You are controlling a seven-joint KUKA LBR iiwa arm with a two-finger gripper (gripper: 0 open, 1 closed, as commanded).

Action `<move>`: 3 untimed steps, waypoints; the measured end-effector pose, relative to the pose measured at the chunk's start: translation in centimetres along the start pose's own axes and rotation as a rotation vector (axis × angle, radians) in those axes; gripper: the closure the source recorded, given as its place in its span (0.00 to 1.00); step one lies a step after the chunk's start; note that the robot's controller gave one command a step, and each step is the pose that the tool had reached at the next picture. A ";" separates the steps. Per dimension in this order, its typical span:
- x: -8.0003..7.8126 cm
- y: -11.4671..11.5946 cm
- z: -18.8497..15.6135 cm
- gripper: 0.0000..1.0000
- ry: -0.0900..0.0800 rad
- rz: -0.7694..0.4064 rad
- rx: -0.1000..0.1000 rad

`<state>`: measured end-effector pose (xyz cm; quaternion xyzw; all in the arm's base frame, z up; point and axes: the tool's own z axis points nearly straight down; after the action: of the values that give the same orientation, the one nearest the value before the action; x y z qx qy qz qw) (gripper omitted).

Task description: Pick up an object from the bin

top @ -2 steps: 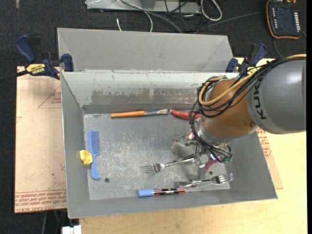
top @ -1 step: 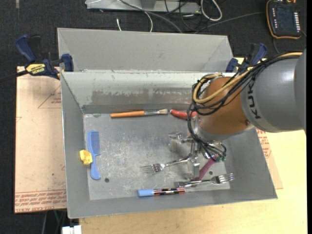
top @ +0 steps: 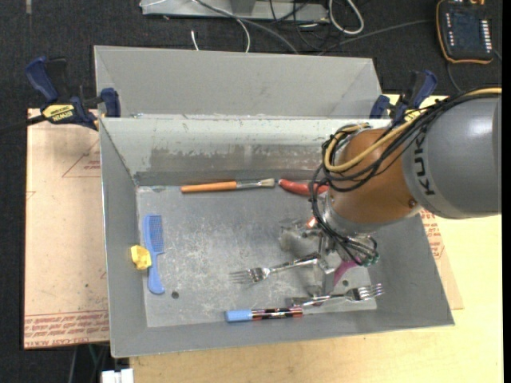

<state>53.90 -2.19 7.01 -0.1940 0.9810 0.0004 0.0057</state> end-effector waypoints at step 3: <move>-0.6 0.9 -1.6 1.00 0.011 0.078 -0.006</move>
Offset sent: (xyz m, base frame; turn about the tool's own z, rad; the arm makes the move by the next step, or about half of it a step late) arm 0.0000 0.0000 0.0000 0.0000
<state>54.09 -1.16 8.65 -0.1557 0.9878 0.0027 -0.0001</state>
